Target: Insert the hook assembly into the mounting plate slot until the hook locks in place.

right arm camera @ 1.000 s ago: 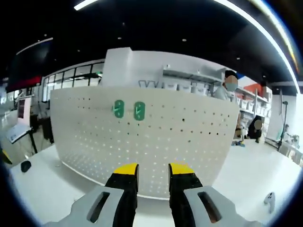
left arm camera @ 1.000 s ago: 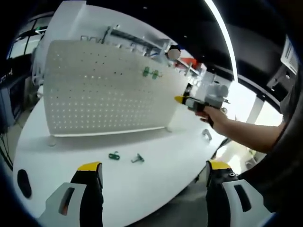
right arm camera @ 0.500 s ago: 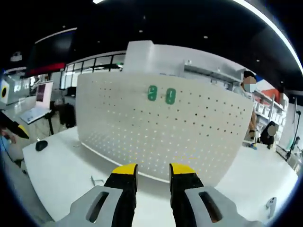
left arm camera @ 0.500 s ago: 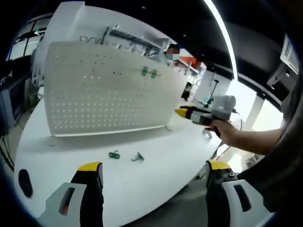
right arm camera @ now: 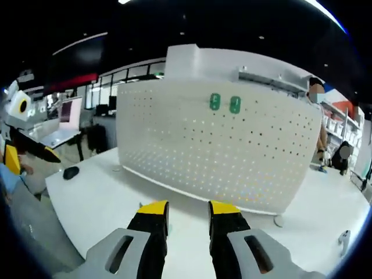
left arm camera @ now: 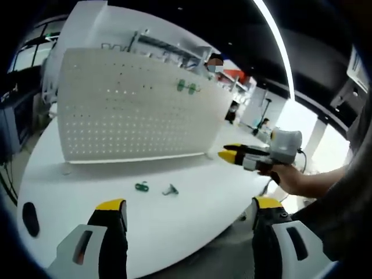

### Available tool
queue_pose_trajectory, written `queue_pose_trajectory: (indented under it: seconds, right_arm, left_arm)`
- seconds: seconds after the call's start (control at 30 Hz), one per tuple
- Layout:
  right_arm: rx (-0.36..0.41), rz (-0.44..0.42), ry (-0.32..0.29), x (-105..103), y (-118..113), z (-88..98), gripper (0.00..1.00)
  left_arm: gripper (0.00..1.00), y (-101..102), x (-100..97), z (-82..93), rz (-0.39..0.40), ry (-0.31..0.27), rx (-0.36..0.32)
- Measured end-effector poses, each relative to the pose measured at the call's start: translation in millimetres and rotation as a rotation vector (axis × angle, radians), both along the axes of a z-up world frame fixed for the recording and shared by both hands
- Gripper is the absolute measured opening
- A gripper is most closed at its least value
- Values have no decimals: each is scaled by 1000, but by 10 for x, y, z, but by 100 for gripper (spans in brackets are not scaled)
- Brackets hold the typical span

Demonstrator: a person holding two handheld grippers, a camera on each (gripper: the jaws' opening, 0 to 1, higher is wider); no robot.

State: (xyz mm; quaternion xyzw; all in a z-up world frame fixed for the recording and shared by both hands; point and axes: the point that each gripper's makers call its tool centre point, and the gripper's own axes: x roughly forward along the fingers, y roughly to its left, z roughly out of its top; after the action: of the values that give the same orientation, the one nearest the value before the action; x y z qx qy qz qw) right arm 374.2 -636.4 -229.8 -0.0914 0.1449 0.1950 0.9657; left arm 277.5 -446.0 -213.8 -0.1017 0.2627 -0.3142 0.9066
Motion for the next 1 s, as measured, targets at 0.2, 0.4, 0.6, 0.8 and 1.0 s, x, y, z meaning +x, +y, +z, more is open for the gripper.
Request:
queue_pose_trajectory:
  seconds: [0.2,0.4,0.6,0.8,1.0]
  right_arm:
    - [17,2,15,-187,72,-96,26]
    - [24,37,48,-407,185,-234,27]
    - [26,50,65,-541,186,-237,27]
    - [4,72,76,-693,198,-272,27]
    - [8,83,94,-790,220,-313,27]
  left_arm:
    - [90,6,-4,-21,4,6,-1]
    - [90,21,-17,-57,2,15,7]
    - [90,29,-21,-81,2,22,11]
    - [90,28,-31,-118,0,33,11]
    - [90,37,-26,-116,2,30,14]
